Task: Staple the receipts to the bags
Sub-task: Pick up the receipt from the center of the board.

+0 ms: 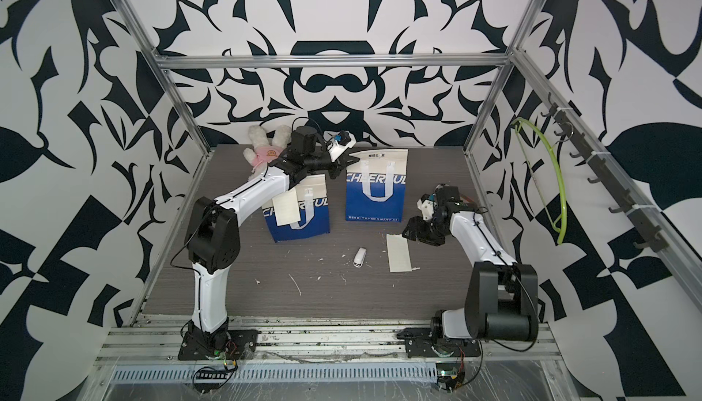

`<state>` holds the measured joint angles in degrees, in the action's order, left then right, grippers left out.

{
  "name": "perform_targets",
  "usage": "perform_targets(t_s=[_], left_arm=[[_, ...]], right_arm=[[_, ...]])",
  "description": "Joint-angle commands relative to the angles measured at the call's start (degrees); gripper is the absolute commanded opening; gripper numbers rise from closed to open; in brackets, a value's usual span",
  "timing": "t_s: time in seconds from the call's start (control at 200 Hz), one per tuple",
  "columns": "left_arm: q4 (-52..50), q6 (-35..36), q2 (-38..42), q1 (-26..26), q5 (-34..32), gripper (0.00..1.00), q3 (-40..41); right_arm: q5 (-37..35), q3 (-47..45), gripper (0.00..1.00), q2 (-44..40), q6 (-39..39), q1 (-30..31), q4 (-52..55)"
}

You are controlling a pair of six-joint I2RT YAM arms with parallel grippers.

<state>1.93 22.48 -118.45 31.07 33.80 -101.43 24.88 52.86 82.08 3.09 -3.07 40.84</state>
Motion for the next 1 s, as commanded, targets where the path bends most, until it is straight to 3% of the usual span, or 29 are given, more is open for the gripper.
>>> perform_targets(t_s=[0.0, 0.155, 0.395, 0.575, 0.775, 0.995], left_arm=[[-0.7, 0.5, 1.6, -0.1, 0.3, 0.00, 1.0], [-1.0, 1.1, 2.0, -0.1, 0.7, 0.00, 1.4], [-1.9, 1.8, 2.0, -0.1, 1.2, 0.00, 1.5], [-3.4, 3.0, 2.5, -0.1, 0.8, 0.00, 1.5], [-3.7, 3.6, 2.8, -0.1, -1.7, 0.00, 1.9], [-1.6, 3.3, 3.1, -0.1, -5.6, 0.00, 1.9]], right_arm=[[-0.6, 4.9, 0.58, 3.5, -8.6, 2.1, -0.4], [0.5, 5.7, 0.59, 6.1, -19.2, 2.2, 0.9], [2.0, 1.9, 0.63, 6.0, -29.2, 2.7, -7.0], [2.2, 1.5, 0.63, 7.1, -40.9, 2.6, -4.7], [1.0, -1.5, 0.60, 7.9, -45.5, 2.3, -7.6], [-1.8, -3.7, 0.57, 8.2, -45.6, 2.2, -15.1]])
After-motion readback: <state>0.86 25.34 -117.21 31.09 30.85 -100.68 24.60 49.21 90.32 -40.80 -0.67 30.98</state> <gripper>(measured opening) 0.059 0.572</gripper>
